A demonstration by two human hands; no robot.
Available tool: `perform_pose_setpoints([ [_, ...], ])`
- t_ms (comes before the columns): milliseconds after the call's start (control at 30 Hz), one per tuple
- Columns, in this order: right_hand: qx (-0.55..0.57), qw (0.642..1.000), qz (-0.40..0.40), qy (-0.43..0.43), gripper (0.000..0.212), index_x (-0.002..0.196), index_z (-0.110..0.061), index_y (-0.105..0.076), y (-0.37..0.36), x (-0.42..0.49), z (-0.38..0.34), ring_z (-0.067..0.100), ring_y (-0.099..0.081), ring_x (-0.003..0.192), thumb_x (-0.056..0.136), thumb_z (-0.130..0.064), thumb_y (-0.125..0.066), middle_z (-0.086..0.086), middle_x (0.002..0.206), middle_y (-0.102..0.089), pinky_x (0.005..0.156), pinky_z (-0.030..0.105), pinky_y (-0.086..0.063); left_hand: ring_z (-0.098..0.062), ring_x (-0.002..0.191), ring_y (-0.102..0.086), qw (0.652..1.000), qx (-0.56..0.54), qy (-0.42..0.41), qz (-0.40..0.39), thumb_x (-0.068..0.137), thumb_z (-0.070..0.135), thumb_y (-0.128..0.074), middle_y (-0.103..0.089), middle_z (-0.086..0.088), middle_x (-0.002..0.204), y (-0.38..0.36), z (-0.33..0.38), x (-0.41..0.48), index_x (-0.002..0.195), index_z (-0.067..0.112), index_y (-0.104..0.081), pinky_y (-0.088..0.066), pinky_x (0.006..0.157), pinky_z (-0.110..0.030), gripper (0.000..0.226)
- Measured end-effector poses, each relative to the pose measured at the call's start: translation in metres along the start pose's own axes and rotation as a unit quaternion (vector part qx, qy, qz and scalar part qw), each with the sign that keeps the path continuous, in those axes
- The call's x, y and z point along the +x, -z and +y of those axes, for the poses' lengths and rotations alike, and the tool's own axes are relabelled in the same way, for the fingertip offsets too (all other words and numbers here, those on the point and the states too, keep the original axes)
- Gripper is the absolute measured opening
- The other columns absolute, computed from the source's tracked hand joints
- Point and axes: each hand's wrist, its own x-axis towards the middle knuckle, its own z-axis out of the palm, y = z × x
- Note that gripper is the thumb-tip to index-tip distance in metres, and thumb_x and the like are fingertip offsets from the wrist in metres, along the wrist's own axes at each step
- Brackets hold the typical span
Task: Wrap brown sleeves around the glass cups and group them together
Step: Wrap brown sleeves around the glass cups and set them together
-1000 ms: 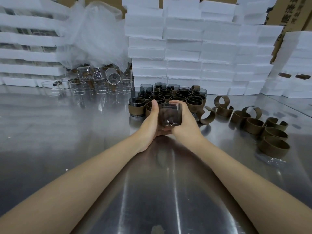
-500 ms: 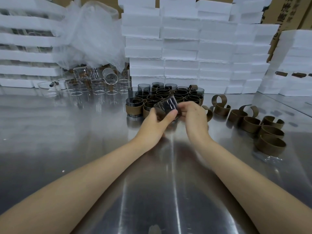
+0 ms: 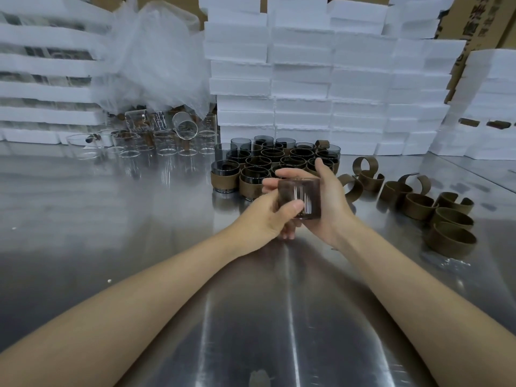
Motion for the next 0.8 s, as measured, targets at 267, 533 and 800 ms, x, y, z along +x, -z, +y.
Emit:
perform_pose_setpoints([
  [267,-0.096,0.991,-0.038,0.084,0.041,0.134,-0.019,-0.05,-0.011,0.01,0.022,0.017,-0.043,0.053,0.102,-0.039,-0.032,0.017,0.076,-0.05,0.062,0.033,-0.039,-0.01,0.043,-0.044,0.961,-0.245,0.051,0.115,0.089,0.06,-0.035,-0.055,-0.002,0.055,0.01,0.006,0.01,0.09,0.007,-0.058,-0.039,0.045,-0.02,0.058],
  [533,-0.251,0.944,0.036,0.213,0.064,0.126,-0.02,-0.041,0.004,0.011,0.032,0.017,-0.065,0.108,0.078,0.005,-0.074,0.006,0.122,-0.063,0.092,0.032,-0.053,0.002,0.089,-0.061,0.972,0.0,0.031,0.234,0.107,0.041,-0.021,-0.063,0.007,0.105,0.01,0.008,0.004,0.131,0.013,-0.056,-0.045,0.076,-0.01,0.051],
  [800,-0.527,0.782,0.162,0.292,0.01,0.067,-0.04,-0.052,0.01,0.02,0.036,0.004,-0.05,0.066,0.076,-0.045,-0.051,-0.018,0.06,-0.054,0.069,0.027,-0.046,-0.025,0.151,-0.005,0.792,0.562,-0.225,0.078,0.102,0.031,-0.025,-0.019,-0.009,0.161,0.004,0.016,-0.007,0.15,0.003,-0.03,-0.004,0.123,-0.04,0.056],
])
